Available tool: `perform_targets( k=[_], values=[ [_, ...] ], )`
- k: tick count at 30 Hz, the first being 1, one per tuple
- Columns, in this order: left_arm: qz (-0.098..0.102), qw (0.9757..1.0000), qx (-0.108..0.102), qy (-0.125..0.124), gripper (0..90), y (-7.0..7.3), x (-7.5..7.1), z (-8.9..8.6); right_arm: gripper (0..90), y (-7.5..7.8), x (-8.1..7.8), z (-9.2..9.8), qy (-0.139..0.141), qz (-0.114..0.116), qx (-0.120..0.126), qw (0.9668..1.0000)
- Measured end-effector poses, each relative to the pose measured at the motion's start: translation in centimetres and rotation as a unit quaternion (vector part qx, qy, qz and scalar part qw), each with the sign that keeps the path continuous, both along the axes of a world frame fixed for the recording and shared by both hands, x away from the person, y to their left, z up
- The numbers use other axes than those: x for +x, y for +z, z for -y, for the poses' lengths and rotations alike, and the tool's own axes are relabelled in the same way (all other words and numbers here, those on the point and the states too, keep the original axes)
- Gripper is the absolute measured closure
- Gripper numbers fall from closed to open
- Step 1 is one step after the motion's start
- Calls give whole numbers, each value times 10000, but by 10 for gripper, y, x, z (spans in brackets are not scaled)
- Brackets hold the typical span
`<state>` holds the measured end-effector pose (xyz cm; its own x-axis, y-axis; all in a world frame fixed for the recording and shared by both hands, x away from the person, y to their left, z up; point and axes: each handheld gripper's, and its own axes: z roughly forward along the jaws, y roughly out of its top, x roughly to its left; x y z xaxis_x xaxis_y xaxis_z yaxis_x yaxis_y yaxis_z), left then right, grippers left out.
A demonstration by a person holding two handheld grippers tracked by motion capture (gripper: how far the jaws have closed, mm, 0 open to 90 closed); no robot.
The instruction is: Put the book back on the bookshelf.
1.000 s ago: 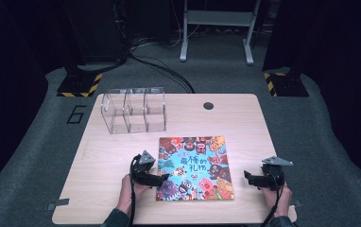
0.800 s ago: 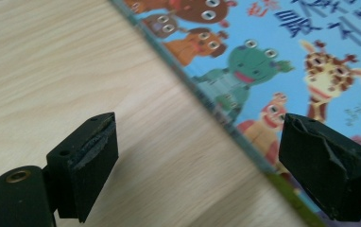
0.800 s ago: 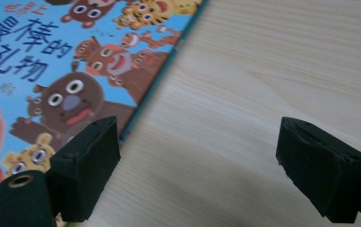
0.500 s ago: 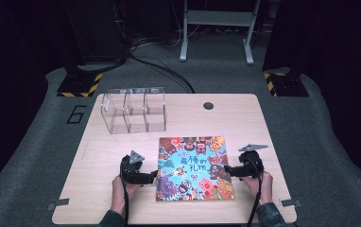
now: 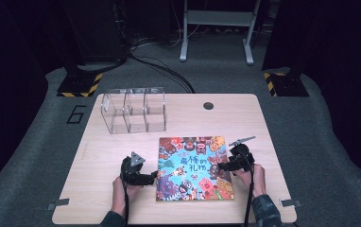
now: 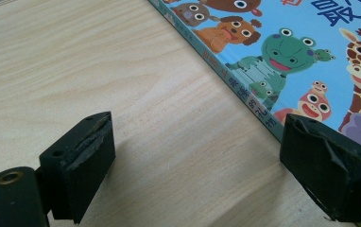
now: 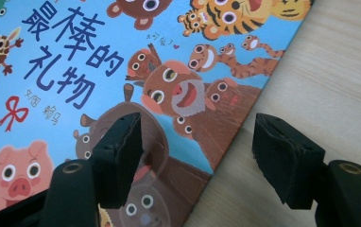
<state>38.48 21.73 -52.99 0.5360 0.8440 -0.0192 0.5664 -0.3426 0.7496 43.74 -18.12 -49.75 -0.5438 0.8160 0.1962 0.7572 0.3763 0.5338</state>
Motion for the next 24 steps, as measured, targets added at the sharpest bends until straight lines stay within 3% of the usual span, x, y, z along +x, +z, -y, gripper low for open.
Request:
perform_targets(
  k=[2, 4, 5, 13, 19, 24],
  values=[
    [9, 10000, 59, -5, 113, 0, 0, 1, 345, -1, 3, -2, 2, -74, -14, 10000],
    [-19, 9996, 248, -127, 112, 1, -1, 2, 349, -1, 5, -3, 18, -78, -66, 9999],
    [23, 9999, 110, -29, 115, 0, -1, 4, 357, -1, 4, -5, -81, -135, -72, 9999],
    [18, 9999, 142, -55, 115, 0, -1, 3, 378, 1, 10, -7, -129, -277, -179, 9994],
    [20, 9999, 136, -47, 115, 0, -1, 3, 408, -1, 11, 4, -165, -372, 249, 9989],
    [19, 9999, 150, -57, 115, 0, -1, 3, 411, -1, 11, 5, -199, -409, 310, 9985]
  ],
)
